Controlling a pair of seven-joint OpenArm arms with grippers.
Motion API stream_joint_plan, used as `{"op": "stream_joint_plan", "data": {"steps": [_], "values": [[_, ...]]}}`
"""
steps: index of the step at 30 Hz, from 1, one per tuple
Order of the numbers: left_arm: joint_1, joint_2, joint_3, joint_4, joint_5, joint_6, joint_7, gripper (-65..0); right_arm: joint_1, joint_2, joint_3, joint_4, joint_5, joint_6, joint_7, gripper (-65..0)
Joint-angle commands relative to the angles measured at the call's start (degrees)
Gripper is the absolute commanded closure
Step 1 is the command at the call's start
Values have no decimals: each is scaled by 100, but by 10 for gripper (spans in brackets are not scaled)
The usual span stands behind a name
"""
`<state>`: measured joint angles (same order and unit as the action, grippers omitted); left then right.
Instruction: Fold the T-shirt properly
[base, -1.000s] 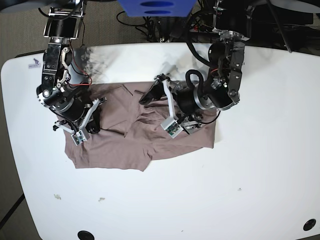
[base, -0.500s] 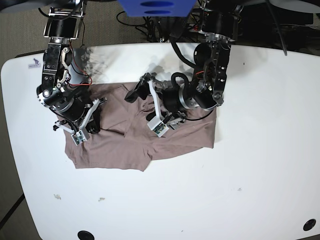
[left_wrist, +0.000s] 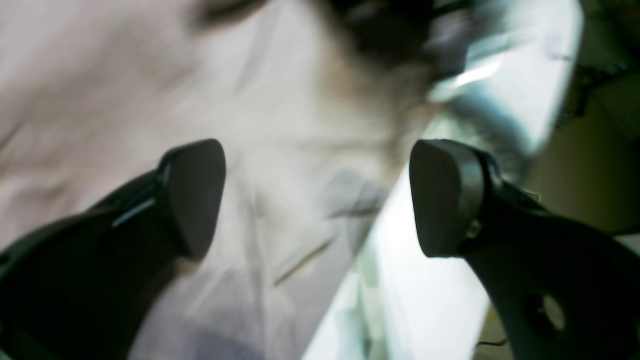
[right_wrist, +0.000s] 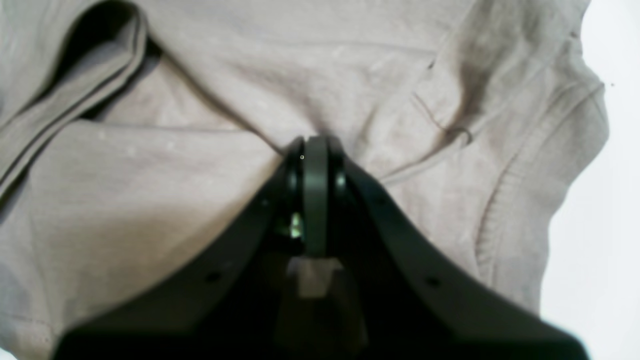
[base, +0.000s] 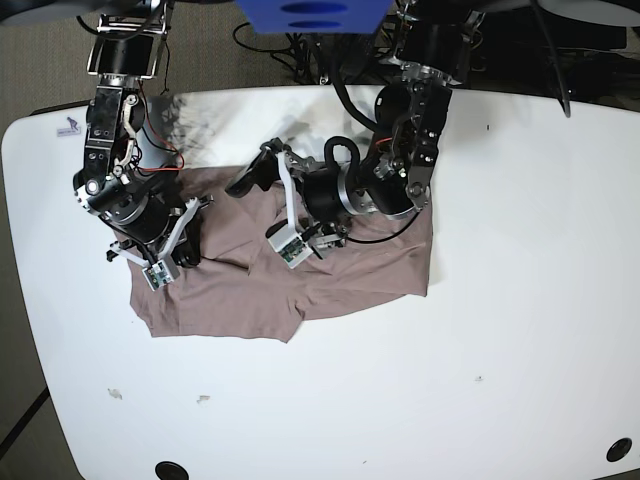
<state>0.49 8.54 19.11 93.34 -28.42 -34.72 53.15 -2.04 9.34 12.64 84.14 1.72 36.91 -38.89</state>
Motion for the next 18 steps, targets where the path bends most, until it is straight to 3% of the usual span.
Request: {"op": "stream_joint_plan", "data": {"steps": [1,14,18], "values": [[-177,46,-26,455,-142,-23,-158,-527,-178,-24,-73,-207,-466,147,-1020,0],[-379,46,-34,701,-125,-23,79,-527,-178,-33,-73,-207,-466,147,-1020,0],[-379,-163,-122,710,-125,-23,79,-527,-178,-24,-73,-207,-466,147,-1020,0]]}}
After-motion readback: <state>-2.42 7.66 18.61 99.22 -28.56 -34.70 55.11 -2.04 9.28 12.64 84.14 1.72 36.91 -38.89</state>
